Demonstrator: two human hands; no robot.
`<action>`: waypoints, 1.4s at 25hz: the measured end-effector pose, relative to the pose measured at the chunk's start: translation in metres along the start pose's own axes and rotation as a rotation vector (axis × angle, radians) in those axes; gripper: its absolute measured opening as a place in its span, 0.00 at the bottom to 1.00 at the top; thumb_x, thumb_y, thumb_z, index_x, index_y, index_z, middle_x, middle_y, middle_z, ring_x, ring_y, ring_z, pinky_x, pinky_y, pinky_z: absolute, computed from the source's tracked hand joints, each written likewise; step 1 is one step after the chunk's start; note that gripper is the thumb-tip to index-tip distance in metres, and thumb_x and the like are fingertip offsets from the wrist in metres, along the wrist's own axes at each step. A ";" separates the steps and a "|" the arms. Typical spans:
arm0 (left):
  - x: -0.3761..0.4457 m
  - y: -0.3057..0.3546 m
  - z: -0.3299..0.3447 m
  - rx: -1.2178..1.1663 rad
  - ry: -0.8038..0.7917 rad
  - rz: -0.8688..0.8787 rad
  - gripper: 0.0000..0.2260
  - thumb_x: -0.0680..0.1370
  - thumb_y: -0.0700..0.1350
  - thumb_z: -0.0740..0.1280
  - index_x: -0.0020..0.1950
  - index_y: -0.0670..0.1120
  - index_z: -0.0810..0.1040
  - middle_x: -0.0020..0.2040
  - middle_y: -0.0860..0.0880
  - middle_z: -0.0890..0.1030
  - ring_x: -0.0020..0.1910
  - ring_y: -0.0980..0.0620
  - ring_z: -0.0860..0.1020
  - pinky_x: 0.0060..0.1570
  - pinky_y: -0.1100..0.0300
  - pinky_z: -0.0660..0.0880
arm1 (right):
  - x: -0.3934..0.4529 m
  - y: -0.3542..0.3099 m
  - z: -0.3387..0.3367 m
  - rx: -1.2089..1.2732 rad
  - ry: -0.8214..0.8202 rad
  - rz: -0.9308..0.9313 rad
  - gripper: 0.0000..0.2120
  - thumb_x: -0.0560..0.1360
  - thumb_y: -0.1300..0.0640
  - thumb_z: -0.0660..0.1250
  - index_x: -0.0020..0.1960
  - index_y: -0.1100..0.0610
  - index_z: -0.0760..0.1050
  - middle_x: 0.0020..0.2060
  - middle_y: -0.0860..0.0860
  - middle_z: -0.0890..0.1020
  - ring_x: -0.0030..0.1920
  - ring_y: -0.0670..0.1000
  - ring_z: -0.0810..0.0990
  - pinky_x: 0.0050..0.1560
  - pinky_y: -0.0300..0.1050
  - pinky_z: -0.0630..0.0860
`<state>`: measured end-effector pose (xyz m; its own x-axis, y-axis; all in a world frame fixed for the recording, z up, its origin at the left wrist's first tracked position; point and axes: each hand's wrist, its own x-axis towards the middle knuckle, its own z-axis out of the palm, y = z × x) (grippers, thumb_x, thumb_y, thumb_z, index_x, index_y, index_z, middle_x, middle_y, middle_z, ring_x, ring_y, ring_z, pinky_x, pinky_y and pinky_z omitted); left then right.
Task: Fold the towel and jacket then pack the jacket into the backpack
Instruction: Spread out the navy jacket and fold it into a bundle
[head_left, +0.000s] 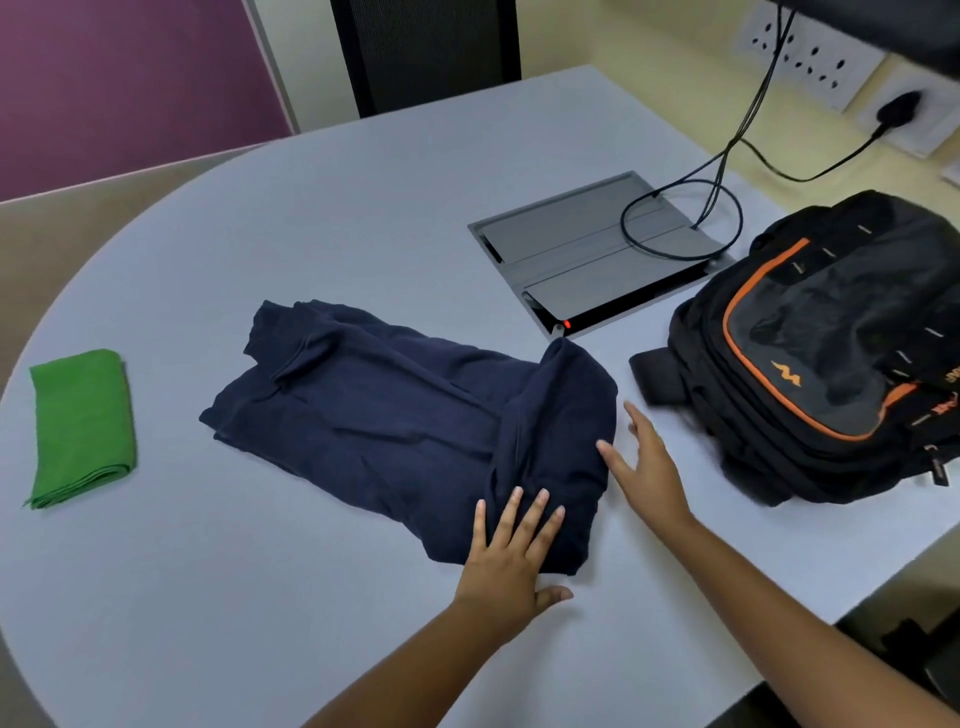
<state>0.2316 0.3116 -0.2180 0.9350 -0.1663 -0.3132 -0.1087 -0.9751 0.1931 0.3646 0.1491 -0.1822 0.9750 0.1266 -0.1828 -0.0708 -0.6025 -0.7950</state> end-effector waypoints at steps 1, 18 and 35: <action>0.000 -0.002 -0.001 0.014 0.008 0.016 0.35 0.75 0.68 0.37 0.74 0.51 0.59 0.74 0.50 0.64 0.72 0.46 0.59 0.68 0.40 0.46 | -0.013 0.005 0.005 0.002 0.040 0.126 0.30 0.76 0.48 0.65 0.74 0.53 0.59 0.71 0.51 0.67 0.70 0.52 0.66 0.65 0.46 0.65; -0.022 -0.005 -0.036 0.171 0.502 0.200 0.19 0.67 0.52 0.69 0.56 0.48 0.80 0.58 0.51 0.81 0.64 0.49 0.75 0.70 0.42 0.58 | -0.015 -0.024 0.042 0.190 0.098 0.302 0.24 0.70 0.49 0.72 0.63 0.57 0.72 0.56 0.53 0.80 0.55 0.56 0.78 0.58 0.54 0.76; 0.074 -0.063 -0.119 -1.213 -0.302 -0.193 0.27 0.80 0.60 0.50 0.77 0.50 0.52 0.77 0.53 0.53 0.74 0.56 0.56 0.72 0.59 0.53 | -0.052 -0.077 0.034 0.259 0.070 0.224 0.28 0.73 0.42 0.67 0.70 0.46 0.64 0.48 0.47 0.79 0.50 0.48 0.79 0.51 0.44 0.76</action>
<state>0.3477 0.3786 -0.1426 0.7696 -0.2194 -0.5996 0.5487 -0.2530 0.7968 0.3118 0.2153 -0.1310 0.9405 -0.0459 -0.3366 -0.3272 -0.3885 -0.8614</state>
